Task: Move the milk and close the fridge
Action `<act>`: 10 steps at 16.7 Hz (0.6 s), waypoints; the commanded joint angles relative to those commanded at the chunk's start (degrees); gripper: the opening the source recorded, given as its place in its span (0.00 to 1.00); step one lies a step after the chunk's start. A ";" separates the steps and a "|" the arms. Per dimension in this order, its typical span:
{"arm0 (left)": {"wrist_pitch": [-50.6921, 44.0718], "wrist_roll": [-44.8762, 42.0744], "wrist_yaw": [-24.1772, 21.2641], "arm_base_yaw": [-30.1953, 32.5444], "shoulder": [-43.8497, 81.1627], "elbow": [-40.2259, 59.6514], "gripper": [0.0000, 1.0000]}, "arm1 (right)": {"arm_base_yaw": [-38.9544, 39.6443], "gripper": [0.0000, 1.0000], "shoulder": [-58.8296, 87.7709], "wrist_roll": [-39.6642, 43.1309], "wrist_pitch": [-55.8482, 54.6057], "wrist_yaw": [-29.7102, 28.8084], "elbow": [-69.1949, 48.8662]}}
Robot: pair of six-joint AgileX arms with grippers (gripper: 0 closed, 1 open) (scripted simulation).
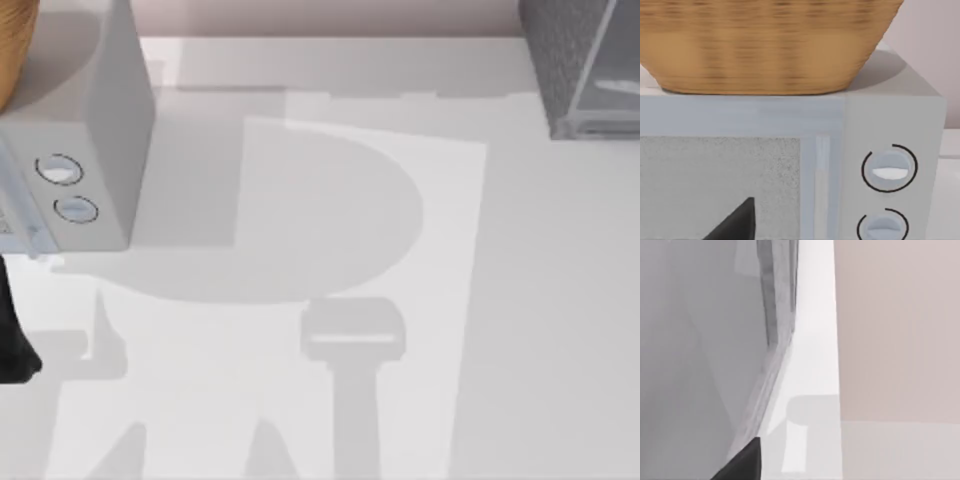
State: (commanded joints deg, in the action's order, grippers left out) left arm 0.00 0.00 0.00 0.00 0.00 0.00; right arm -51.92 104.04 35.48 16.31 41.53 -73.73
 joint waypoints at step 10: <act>0.00 0.00 0.00 0.00 0.00 0.00 1.00 | 24.55 1.00 -5.89 -15.54 -9.43 -18.53 7.71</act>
State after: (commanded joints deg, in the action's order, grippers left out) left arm 0.00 0.00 0.00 0.00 0.00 0.00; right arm -27.37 98.15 19.94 6.88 23.00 -66.02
